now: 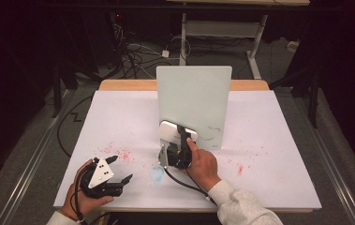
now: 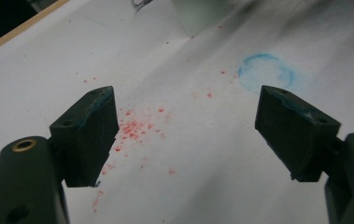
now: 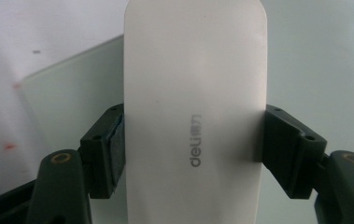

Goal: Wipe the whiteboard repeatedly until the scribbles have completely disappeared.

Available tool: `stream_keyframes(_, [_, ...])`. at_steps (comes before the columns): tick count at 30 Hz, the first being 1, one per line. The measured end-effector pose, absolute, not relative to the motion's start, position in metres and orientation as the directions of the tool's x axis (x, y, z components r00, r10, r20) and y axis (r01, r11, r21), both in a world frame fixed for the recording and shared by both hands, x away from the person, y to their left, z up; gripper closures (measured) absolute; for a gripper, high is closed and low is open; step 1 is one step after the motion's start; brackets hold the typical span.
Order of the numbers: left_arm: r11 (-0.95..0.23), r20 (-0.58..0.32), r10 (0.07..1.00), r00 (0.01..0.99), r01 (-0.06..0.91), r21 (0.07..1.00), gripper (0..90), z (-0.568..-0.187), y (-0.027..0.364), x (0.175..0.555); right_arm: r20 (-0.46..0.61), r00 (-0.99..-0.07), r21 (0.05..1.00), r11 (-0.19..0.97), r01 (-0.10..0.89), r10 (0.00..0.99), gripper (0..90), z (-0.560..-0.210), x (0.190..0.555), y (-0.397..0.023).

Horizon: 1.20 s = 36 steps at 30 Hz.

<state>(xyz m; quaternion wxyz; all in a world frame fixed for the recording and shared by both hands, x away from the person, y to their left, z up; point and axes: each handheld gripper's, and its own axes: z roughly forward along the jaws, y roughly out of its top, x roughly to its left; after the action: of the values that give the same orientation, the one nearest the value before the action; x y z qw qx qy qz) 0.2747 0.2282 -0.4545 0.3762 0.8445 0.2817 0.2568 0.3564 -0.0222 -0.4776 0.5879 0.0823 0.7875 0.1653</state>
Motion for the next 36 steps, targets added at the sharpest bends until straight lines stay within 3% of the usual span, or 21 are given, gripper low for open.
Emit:
stream_keyframes(2, [-0.558,0.222,0.668,0.711,0.281,0.780,20.5,-0.454,0.228,0.274,-0.885,-0.361,0.344,0.935,-0.086,0.293,31.1,-0.490,0.351,-0.016])
stream_keyframes(6, [-0.558,0.222,0.667,0.711,0.280,0.781,20.5,-0.454,0.228,0.274,-0.908,-0.348,0.285,0.953,-0.103,0.234,31.1,-0.500,0.348,-0.010])
stream_keyframes(17, [-0.556,0.223,0.670,0.708,0.279,0.783,20.5,-0.454,0.228,0.274,-0.888,-0.322,0.365,0.929,-0.058,0.328,31.1,-0.475,0.356,-0.029])
stream_keyframes(26, [-0.553,0.226,0.671,0.706,0.273,0.787,20.5,-0.452,0.230,0.272,-0.919,-0.324,0.257,0.965,-0.059,0.225,31.1,-0.494,0.350,-0.041])
stream_keyframes(36, [-0.551,0.227,0.673,0.704,0.272,0.789,20.5,-0.451,0.230,0.272,-0.914,-0.301,0.287,0.958,-0.002,0.273,31.1,-0.486,0.352,-0.063])
